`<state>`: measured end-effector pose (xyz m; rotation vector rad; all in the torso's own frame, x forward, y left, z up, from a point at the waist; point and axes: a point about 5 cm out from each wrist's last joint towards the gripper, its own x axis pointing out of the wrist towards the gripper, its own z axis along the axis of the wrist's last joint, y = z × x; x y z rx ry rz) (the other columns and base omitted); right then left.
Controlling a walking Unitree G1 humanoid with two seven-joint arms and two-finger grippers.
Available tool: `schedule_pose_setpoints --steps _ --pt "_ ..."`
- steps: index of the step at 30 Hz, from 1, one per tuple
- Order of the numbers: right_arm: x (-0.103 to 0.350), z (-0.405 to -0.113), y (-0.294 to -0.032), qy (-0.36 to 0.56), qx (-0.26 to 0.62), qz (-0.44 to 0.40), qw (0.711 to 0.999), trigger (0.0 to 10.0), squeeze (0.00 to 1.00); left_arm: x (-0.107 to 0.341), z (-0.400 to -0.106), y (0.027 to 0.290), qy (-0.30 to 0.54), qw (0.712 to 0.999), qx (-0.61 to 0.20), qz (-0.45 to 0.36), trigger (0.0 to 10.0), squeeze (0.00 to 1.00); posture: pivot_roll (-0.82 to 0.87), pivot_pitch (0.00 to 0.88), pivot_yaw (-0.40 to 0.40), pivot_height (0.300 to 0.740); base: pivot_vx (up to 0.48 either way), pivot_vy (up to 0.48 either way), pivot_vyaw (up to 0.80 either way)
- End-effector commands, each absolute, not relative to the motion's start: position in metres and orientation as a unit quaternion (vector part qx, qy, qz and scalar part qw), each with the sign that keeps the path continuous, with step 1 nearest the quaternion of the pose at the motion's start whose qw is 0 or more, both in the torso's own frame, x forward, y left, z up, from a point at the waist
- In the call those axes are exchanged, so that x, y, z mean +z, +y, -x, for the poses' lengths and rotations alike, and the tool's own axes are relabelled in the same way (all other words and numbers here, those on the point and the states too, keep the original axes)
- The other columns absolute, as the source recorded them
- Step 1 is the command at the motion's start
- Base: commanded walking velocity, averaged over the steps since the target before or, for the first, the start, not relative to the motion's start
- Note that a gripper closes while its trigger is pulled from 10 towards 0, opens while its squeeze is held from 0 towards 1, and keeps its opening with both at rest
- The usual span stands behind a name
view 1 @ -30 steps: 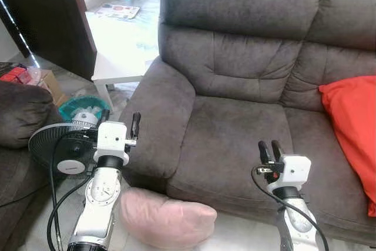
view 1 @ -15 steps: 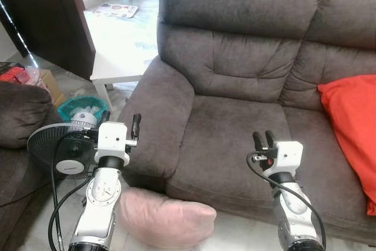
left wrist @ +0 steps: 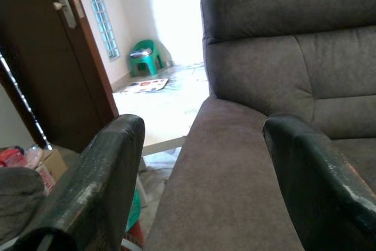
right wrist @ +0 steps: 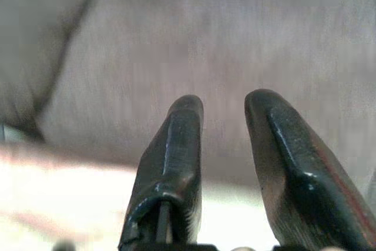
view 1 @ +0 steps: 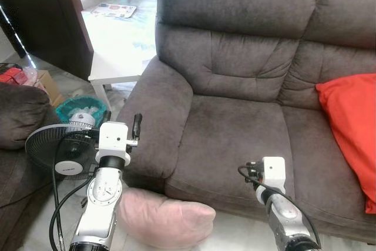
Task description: Move the pillow to the sofa from floor
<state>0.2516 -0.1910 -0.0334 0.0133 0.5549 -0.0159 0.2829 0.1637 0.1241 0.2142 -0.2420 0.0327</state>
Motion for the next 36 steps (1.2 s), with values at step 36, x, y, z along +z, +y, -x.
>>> schedule_pose_setpoints --steps 36 --pt "-0.076 -0.192 -0.192 0.401 -0.028 -0.011 0.916 10.0 0.0 0.121 -0.282 0.164 -0.108 0.989 0.022 -0.097 10.0 0.0 0.19 0.046 -0.056 0.74 0.0 0.0 0.0"
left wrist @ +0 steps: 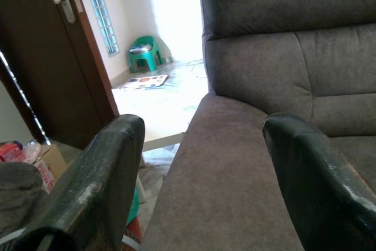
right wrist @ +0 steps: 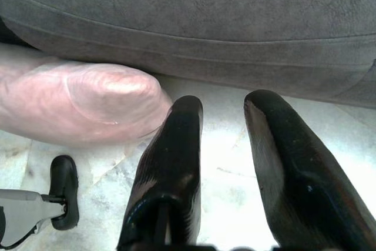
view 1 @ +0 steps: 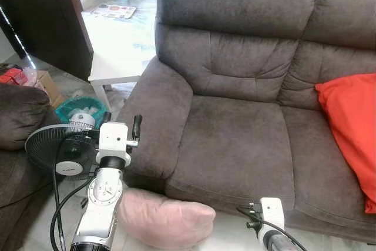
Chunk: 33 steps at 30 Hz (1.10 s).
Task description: Move the pillow to the sofa from floor
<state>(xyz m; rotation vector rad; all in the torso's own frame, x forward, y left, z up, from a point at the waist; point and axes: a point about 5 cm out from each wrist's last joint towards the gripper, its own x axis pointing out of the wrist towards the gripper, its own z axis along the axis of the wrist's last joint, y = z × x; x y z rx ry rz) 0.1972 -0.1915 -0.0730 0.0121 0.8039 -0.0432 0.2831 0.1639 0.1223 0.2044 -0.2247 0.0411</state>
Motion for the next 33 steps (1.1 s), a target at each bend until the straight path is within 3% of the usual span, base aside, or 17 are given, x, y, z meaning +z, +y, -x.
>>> schedule_pose_setpoints --steps 1,21,33 --pt "-0.076 -0.1921 -0.1919 0.402 -0.028 -0.011 0.915 10.0 0.0 0.1215 -0.2817 0.1642 -0.108 0.989 0.021 -0.097 10.0 0.0 0.19 0.046 -0.055 0.74 0.0 0.0 0.0" --pt "-0.078 -0.1908 -0.1903 0.421 -0.019 -0.006 0.907 10.0 0.0 0.121 -0.2817 0.1638 -0.106 0.989 0.023 -0.097 10.0 0.0 0.19 0.048 -0.058 0.74 0.0 0.0 0.0" --pt "-0.0778 -0.1917 -0.1906 0.424 -0.017 -0.006 0.906 10.0 0.0 0.1209 -0.2813 0.1645 -0.106 0.989 0.024 -0.098 10.0 0.0 0.19 0.051 -0.059 0.67 0.0 0.0 0.0"
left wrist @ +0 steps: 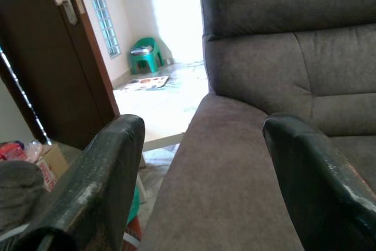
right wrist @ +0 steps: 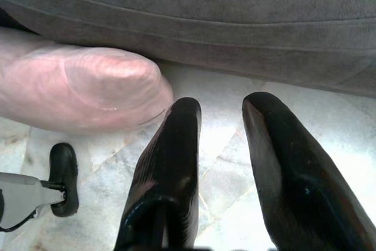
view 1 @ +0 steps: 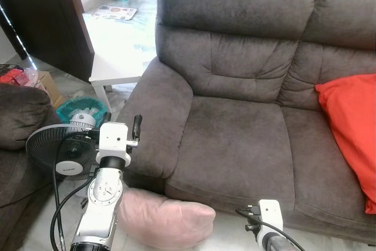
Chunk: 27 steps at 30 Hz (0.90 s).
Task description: Move the pillow to the sofa from floor
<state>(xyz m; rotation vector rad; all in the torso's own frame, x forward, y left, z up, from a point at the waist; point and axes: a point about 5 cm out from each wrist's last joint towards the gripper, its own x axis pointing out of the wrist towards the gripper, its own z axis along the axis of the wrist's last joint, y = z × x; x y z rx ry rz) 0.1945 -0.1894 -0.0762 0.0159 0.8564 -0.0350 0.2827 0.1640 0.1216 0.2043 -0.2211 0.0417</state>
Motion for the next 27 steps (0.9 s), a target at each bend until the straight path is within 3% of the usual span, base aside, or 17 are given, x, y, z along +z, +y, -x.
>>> schedule_pose_setpoints --steps 1,4,27 --pt "-0.0778 -0.1917 -0.1905 0.424 -0.016 -0.006 0.906 10.0 0.0 0.1209 -0.2813 0.1646 -0.106 0.989 0.024 -0.098 10.0 0.0 0.19 0.05 -0.059 0.665 0.0 0.0 0.0" --pt "-0.0776 -0.192 -0.1905 0.423 -0.015 -0.006 0.906 10.0 0.0 0.1208 -0.2813 0.1649 -0.105 0.989 0.025 -0.098 10.0 0.0 0.19 0.05 -0.058 0.641 0.0 0.0 0.0" --pt "-0.0771 -0.1926 -0.1911 0.421 -0.013 -0.011 0.907 10.0 0.0 0.1172 -0.2828 0.1695 -0.093 0.99 0.035 -0.095 10.0 0.0 0.19 0.053 -0.062 0.641 0.0 0.0 0.0"
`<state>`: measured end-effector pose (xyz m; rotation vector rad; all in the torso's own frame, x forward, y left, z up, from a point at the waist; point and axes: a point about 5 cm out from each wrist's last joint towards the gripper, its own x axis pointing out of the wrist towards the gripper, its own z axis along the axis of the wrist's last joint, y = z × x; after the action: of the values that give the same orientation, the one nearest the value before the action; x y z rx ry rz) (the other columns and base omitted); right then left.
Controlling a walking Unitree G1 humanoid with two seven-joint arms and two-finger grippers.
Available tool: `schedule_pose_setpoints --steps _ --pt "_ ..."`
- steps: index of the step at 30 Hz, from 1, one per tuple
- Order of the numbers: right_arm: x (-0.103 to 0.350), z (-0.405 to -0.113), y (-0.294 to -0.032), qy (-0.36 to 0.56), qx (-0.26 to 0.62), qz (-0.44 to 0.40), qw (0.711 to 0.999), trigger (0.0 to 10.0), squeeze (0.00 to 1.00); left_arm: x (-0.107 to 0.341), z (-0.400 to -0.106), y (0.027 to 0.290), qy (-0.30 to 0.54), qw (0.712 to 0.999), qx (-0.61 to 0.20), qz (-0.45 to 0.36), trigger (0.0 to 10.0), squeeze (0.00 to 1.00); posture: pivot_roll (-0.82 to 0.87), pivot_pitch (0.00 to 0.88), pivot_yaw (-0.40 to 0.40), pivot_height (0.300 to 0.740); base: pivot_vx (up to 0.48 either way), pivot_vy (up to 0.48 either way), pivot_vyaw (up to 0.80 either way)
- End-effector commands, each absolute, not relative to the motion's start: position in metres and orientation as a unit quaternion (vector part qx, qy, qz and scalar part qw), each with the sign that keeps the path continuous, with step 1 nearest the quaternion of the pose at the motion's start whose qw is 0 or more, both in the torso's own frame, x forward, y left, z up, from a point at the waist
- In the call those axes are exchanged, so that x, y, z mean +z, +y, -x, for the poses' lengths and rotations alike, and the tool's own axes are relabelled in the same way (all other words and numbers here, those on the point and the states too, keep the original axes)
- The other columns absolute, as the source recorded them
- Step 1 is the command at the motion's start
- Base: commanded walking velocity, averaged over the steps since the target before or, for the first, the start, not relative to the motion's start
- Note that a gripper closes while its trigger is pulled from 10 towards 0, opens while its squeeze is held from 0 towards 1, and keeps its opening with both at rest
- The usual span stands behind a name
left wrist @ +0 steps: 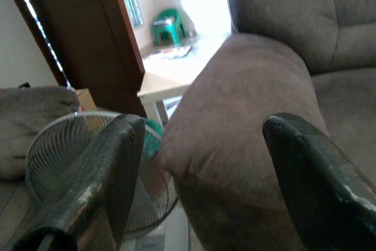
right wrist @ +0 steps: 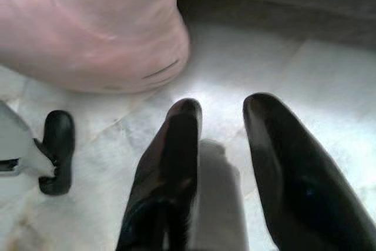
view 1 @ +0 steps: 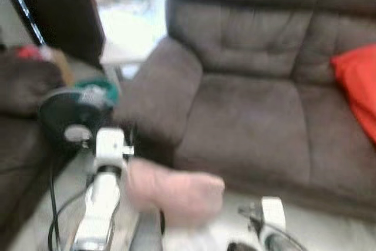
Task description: Move the pillow to the sofa from floor
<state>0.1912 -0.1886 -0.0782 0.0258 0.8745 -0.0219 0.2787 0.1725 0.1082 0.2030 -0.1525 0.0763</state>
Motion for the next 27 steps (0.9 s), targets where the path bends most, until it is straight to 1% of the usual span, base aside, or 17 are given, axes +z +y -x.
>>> schedule_pose_setpoints --steps 1,18,24,27 --pt "-0.0771 -0.1927 -0.1911 0.422 -0.013 -0.011 0.907 10.0 0.0 0.1169 -0.2828 0.1697 -0.092 0.991 0.036 -0.095 10.0 0.0 0.19 0.053 -0.061 0.641 0.0 0.0 0.0" --pt "-0.0778 -0.1919 -0.1914 0.426 -0.017 -0.008 0.904 10.0 0.0 0.1123 -0.2832 0.1711 -0.081 0.992 0.035 -0.087 10.0 0.0 0.19 0.054 -0.061 0.641 0.0 0.0 0.0" --pt "-0.0779 -0.1918 -0.1916 0.428 -0.019 -0.007 0.904 10.0 0.0 0.1123 -0.2834 0.1709 -0.081 0.992 0.034 -0.087 10.0 0.0 0.19 0.055 -0.061 0.602 0.0 0.0 0.0" --pt "-0.0778 -0.1919 -0.1916 0.426 -0.02 -0.008 0.904 10.0 0.0 0.1121 -0.2833 0.1709 -0.08 0.992 0.034 -0.087 10.0 0.0 0.19 0.056 -0.061 0.593 0.0 0.0 0.0"
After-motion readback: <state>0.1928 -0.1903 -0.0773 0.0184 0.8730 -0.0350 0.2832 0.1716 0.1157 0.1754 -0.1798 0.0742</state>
